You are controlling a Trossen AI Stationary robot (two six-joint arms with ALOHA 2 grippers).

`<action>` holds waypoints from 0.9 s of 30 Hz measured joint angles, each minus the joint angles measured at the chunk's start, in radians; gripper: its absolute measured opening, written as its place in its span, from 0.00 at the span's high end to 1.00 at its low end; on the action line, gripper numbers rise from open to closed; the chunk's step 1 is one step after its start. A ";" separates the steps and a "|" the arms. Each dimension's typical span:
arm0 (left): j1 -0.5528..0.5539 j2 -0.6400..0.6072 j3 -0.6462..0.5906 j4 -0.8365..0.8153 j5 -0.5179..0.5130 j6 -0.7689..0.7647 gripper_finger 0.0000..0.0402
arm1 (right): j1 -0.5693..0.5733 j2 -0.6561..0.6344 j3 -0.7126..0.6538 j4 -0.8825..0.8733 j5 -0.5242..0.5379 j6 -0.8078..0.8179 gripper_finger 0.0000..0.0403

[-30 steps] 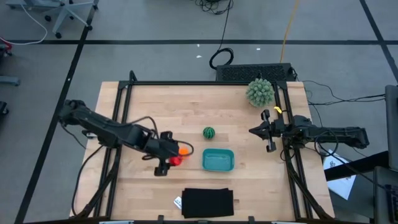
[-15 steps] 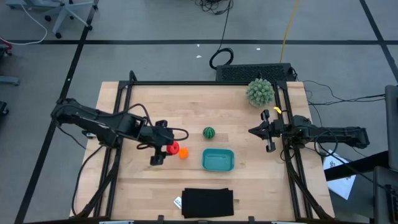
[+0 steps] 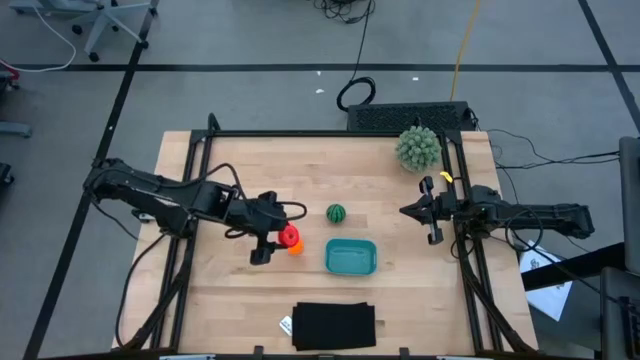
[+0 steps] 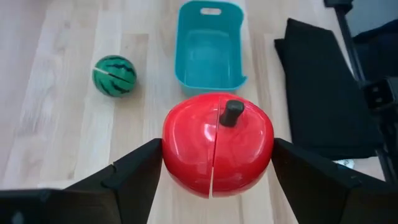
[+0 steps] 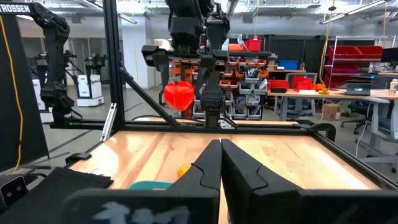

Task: Pick and placing Produce into tupperware
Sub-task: Put the apple into the blue bin

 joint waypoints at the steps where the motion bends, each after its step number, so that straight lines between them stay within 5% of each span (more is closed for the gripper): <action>1: 0.008 0.007 0.000 0.012 0.000 0.006 0.26 | 0.000 0.000 0.000 0.000 0.000 0.000 1.00; 8: 0.055 0.077 0.036 0.031 0.053 0.056 0.26 | 0.000 0.000 0.000 0.000 0.000 0.000 1.00; 27: 0.111 0.452 0.484 -0.004 0.123 0.284 0.26 | 0.000 0.002 0.000 -0.001 0.000 0.006 1.00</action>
